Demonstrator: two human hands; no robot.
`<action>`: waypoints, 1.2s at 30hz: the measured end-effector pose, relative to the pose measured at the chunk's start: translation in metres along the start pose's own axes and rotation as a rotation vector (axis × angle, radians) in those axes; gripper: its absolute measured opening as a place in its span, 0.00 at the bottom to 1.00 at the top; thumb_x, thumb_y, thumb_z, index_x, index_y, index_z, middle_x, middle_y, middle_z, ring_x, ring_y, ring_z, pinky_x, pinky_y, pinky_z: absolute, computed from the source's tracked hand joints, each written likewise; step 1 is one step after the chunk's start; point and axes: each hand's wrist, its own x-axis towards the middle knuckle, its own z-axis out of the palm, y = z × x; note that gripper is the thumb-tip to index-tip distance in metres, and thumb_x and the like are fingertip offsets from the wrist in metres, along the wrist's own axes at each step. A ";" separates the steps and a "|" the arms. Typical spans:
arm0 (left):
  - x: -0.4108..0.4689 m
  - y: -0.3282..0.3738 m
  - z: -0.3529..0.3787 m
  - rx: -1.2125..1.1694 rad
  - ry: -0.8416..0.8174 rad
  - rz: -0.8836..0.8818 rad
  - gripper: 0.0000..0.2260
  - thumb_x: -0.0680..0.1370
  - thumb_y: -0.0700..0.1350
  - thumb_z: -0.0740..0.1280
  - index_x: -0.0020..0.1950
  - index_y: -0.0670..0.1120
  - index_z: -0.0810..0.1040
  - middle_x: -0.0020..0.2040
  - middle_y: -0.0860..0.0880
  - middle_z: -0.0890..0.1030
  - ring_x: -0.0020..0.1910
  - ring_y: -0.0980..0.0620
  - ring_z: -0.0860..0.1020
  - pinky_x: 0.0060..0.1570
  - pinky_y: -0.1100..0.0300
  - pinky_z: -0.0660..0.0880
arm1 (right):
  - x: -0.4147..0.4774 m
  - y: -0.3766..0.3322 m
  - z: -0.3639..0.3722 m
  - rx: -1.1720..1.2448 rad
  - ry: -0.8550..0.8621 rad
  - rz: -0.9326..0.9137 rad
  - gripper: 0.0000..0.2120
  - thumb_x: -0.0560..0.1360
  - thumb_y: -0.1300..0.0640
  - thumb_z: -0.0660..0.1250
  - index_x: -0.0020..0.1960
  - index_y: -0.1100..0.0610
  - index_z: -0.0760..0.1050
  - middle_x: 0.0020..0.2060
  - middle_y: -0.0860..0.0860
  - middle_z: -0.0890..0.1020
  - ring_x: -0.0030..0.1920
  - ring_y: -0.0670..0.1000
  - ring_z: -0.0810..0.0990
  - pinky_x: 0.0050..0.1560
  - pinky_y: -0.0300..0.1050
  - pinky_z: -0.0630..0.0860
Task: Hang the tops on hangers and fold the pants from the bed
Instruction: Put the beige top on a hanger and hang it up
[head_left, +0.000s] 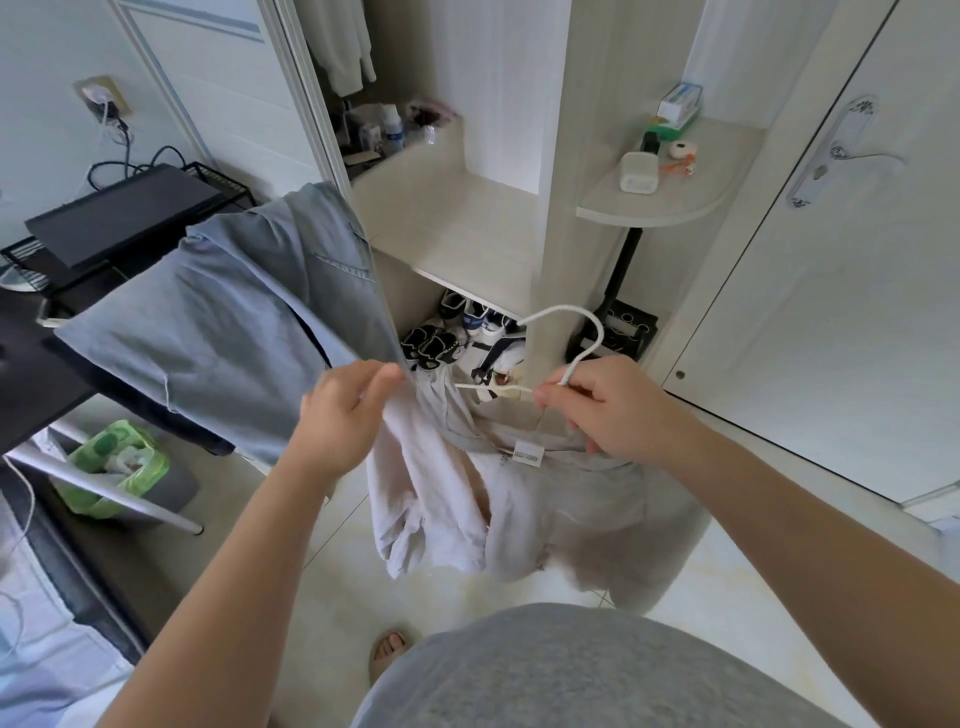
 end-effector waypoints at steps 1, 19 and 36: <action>-0.002 0.004 0.003 0.008 -0.075 0.032 0.14 0.84 0.55 0.59 0.41 0.56 0.78 0.33 0.54 0.76 0.37 0.51 0.74 0.48 0.51 0.72 | 0.000 0.001 0.002 0.034 0.006 0.012 0.12 0.80 0.51 0.66 0.44 0.57 0.83 0.32 0.66 0.78 0.25 0.56 0.77 0.28 0.44 0.74; -0.008 0.021 0.004 -0.138 0.003 0.163 0.12 0.83 0.43 0.63 0.40 0.45 0.76 0.27 0.58 0.69 0.27 0.58 0.66 0.29 0.69 0.63 | -0.009 0.050 -0.015 -0.142 0.069 -0.075 0.16 0.74 0.53 0.75 0.61 0.52 0.78 0.54 0.45 0.80 0.54 0.45 0.77 0.57 0.39 0.71; -0.004 0.015 -0.005 -0.112 0.023 0.221 0.11 0.82 0.43 0.64 0.39 0.48 0.76 0.34 0.61 0.75 0.33 0.60 0.72 0.36 0.72 0.66 | -0.022 0.048 -0.015 0.055 0.196 -0.081 0.10 0.81 0.57 0.66 0.44 0.61 0.80 0.35 0.57 0.78 0.32 0.44 0.70 0.36 0.41 0.66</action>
